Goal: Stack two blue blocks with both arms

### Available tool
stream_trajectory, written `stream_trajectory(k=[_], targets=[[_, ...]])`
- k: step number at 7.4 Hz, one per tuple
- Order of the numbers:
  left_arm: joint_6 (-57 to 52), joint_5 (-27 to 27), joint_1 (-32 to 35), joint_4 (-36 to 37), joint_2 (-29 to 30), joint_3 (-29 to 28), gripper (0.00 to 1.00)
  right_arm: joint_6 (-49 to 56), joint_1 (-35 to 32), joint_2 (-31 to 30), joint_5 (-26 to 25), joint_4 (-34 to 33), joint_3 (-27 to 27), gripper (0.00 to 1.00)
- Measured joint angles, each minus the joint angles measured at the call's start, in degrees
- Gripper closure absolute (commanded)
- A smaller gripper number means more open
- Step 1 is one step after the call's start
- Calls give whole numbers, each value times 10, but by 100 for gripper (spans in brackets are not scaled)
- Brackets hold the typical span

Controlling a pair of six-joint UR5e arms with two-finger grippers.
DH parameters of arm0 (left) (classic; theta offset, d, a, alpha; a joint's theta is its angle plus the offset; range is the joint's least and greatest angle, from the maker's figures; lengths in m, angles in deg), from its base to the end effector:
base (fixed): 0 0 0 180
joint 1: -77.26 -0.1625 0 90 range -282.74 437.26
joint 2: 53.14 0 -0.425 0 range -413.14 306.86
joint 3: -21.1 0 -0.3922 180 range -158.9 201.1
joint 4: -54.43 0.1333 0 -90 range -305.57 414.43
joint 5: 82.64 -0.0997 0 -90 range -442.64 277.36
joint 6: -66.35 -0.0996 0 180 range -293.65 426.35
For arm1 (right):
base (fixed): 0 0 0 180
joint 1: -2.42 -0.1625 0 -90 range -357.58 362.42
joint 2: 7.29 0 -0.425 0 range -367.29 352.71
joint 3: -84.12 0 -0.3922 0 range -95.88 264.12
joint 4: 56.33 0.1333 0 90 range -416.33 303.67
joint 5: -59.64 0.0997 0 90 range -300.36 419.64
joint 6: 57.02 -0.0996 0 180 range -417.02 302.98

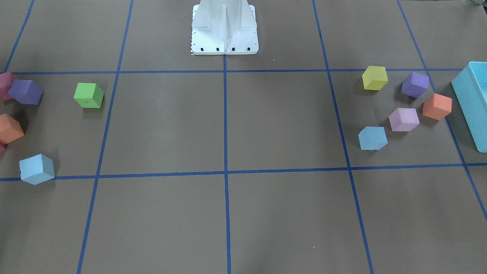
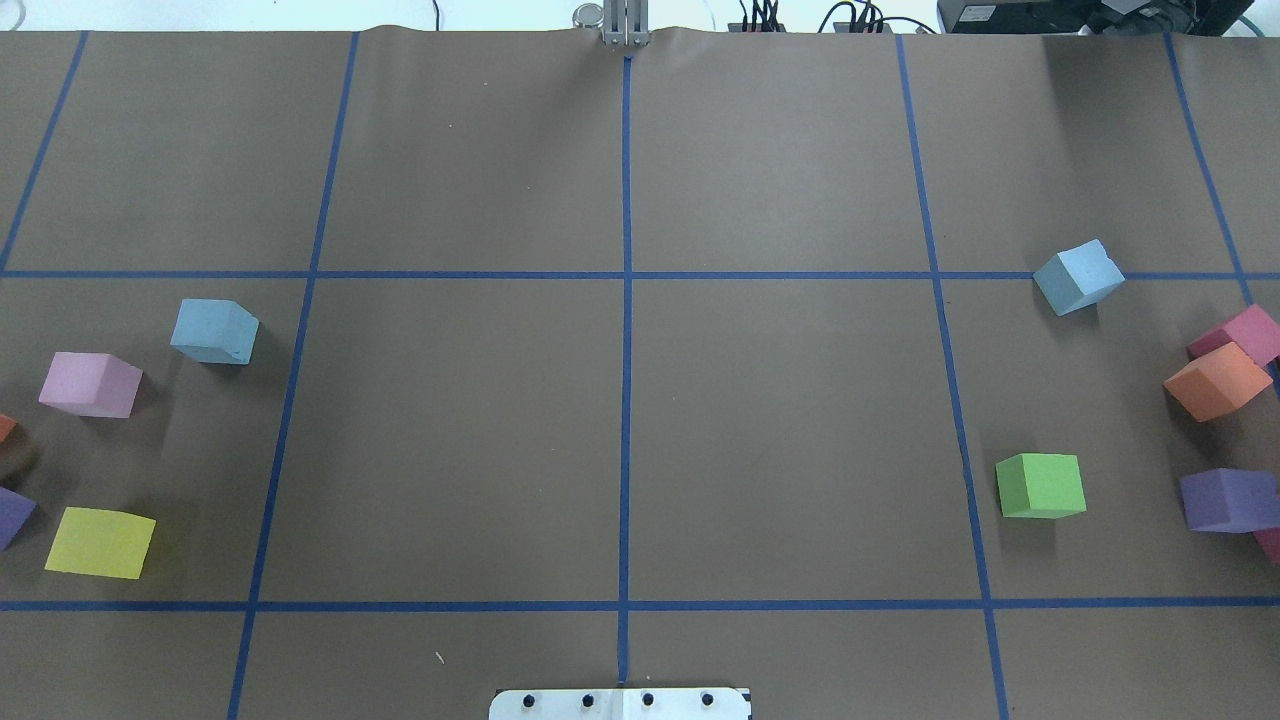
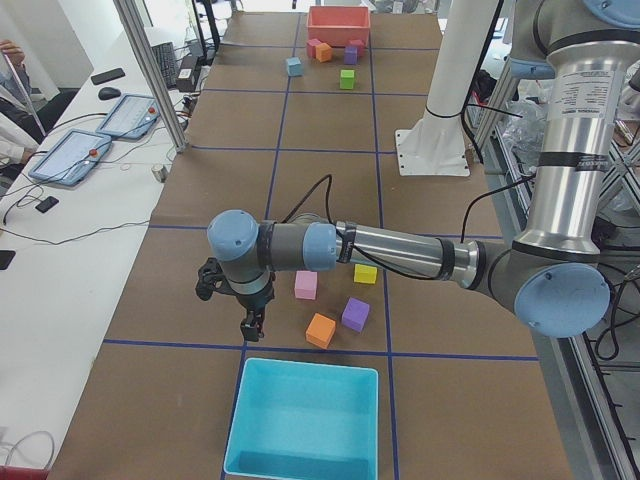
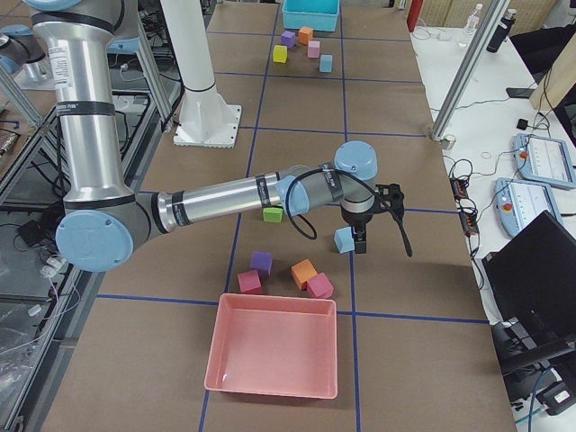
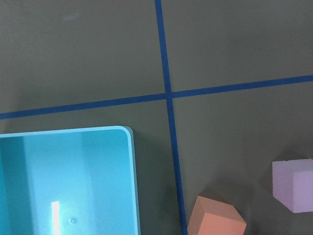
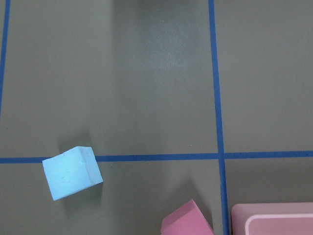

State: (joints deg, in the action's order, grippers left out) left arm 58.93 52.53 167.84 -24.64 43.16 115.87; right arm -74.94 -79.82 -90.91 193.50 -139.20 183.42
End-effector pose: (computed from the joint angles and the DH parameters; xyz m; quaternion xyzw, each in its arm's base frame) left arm -0.0680 -0.5307 0.5796 0.0279 0.3830 0.0555 0.9216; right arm -0.0098 -0.5483 0.5064 0.0975 -0.3977 0.0070 0.9123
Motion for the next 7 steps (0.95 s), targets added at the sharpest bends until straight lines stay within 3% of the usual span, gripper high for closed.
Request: stream_trajectory(k=[2, 4, 7], targets=[[100, 2, -33, 1, 39, 25, 1, -1, 47, 33, -28, -27, 3, 0], [225, 5, -115, -2, 86, 37, 1, 1, 97, 91, -34, -81, -2, 0], [359, 0, -220, -40, 117, 36, 1, 0, 128, 115, -34, -101, -14, 0]])
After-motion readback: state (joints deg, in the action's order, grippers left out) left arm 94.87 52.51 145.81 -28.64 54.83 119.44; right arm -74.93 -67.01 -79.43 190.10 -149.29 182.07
